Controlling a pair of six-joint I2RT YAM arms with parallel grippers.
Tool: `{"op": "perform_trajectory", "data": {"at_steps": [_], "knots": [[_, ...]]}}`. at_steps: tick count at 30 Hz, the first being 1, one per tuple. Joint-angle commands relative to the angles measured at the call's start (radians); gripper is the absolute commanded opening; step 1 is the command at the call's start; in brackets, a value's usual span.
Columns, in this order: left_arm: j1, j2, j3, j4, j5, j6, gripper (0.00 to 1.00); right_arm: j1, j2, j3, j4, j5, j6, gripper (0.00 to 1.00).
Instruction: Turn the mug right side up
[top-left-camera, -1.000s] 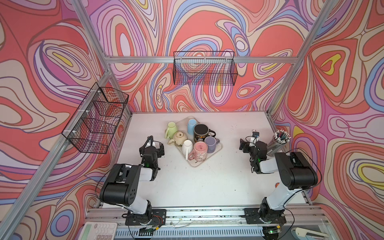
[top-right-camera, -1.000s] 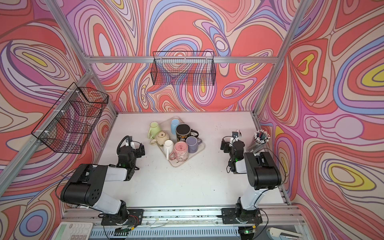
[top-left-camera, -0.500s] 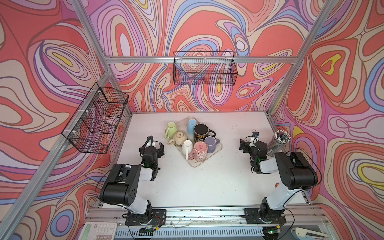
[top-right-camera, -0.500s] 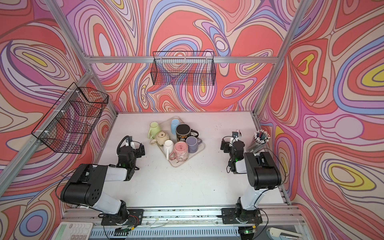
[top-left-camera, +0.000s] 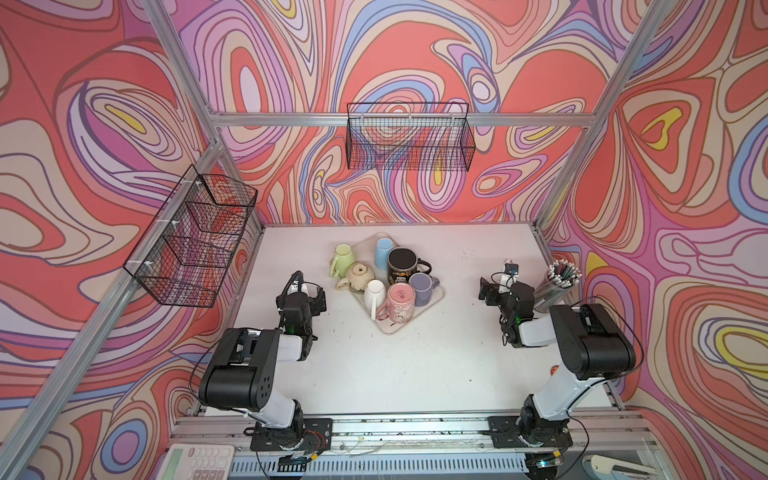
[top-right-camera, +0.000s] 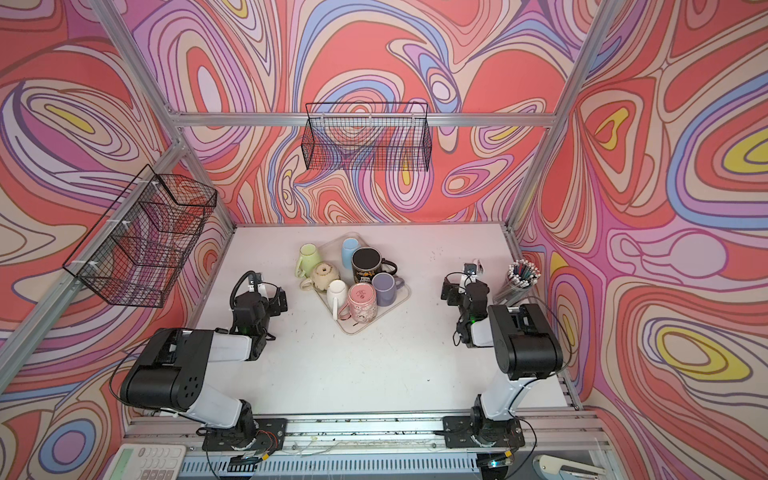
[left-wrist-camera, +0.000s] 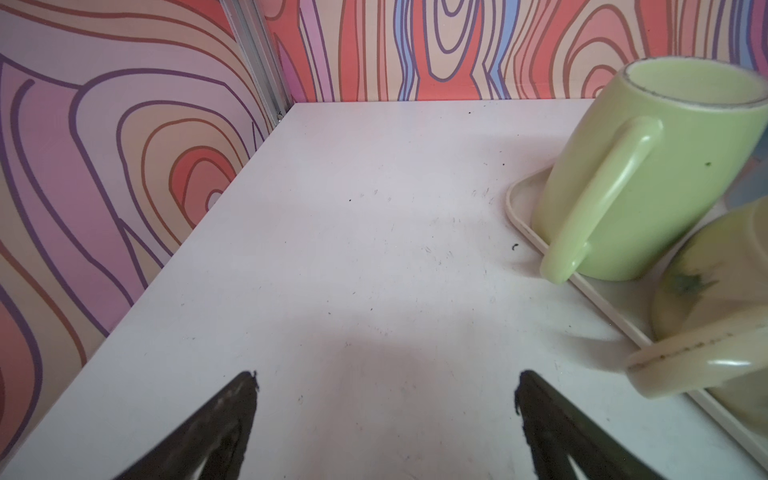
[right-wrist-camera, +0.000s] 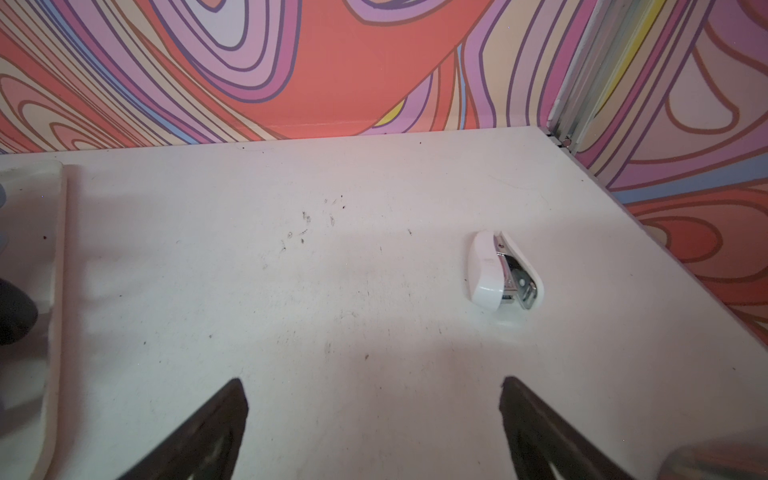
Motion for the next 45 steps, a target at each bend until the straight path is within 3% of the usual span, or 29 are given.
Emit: {"op": "perform_trajectory", "data": {"at_steps": [1,4,10,14,17,20,25,30,35,45], "knots": [[0.004,-0.005,0.012,-0.003,0.029,-0.003,1.00,-0.005,-0.012,0.006,-0.001,0.000,0.001,0.98],[0.004,-0.050,0.048,-0.107,-0.012,-0.019,1.00,-0.005,-0.064,0.027,-0.069,0.014,0.000,0.98],[0.003,-0.206,0.189,-0.411,-0.098,-0.068,1.00,-0.005,-0.241,0.141,-0.402,-0.026,0.067,0.98],[0.003,-0.320,0.331,-0.662,0.055,-0.143,1.00,-0.005,-0.245,0.270,-0.622,-0.140,0.184,0.98],[0.004,-0.382,0.441,-0.883,0.075,-0.275,0.99,-0.003,-0.202,0.396,-0.802,-0.247,0.270,0.94],[0.003,-0.422,0.519,-1.069,0.158,-0.400,0.95,0.009,-0.159,0.467,-0.899,-0.349,0.348,0.89],[-0.033,-0.416,0.560,-1.263,0.270,-0.541,0.84,0.050,-0.093,0.525,-0.979,-0.405,0.400,0.83],[-0.154,-0.379,0.506,-1.290,0.243,-0.608,0.77,0.068,0.005,0.574,-1.010,-0.504,0.446,0.74],[-0.263,-0.296,0.451,-1.217,0.232,-0.675,0.71,0.072,0.080,0.590,-1.025,-0.518,0.450,0.69],[-0.291,-0.144,0.425,-1.104,0.239,-0.789,0.61,0.121,0.180,0.613,-1.017,-0.551,0.460,0.65]]}}
